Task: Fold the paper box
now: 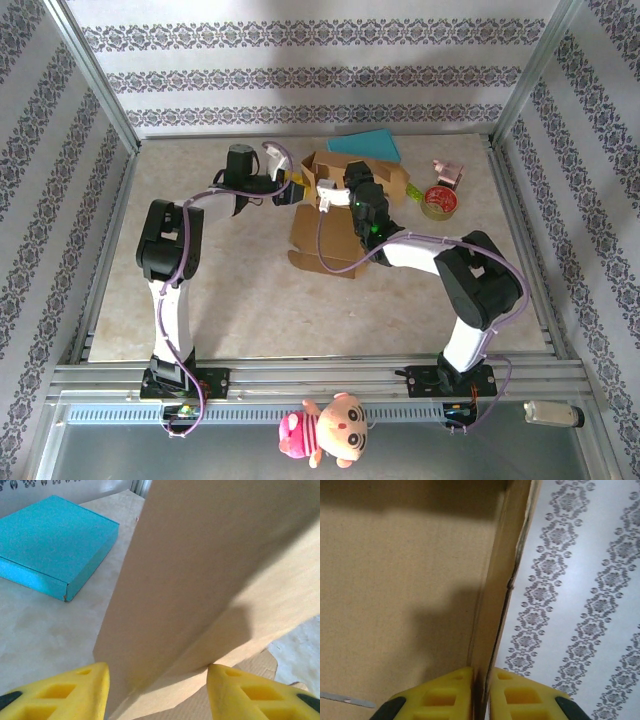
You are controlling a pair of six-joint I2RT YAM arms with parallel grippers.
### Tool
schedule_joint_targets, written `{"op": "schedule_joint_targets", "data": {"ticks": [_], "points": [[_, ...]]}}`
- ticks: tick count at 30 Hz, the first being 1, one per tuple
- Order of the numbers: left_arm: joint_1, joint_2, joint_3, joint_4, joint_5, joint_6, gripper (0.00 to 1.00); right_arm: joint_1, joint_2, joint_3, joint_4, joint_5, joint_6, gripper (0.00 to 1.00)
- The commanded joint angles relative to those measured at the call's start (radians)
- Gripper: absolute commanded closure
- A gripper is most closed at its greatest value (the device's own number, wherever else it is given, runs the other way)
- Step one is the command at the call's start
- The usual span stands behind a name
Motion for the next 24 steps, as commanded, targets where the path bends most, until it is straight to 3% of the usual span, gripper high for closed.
{"op": "schedule_joint_targets", "data": {"ticks": [1,17,24], "points": [[-0.02,0.011,-0.009,0.076,0.033,-0.028,0.44,0.017,0.04,-0.016,0.055,0.038,0.031,0.84],[-0.141,0.009,-0.065,0.059,-0.3,0.008,0.51,0.066,0.06,-0.044,0.079,0.081,0.102,0.83],[-0.18,0.012,-0.102,0.194,-0.435,-0.029,0.62,0.075,0.081,-0.078,0.106,0.103,0.123,0.83]]}}
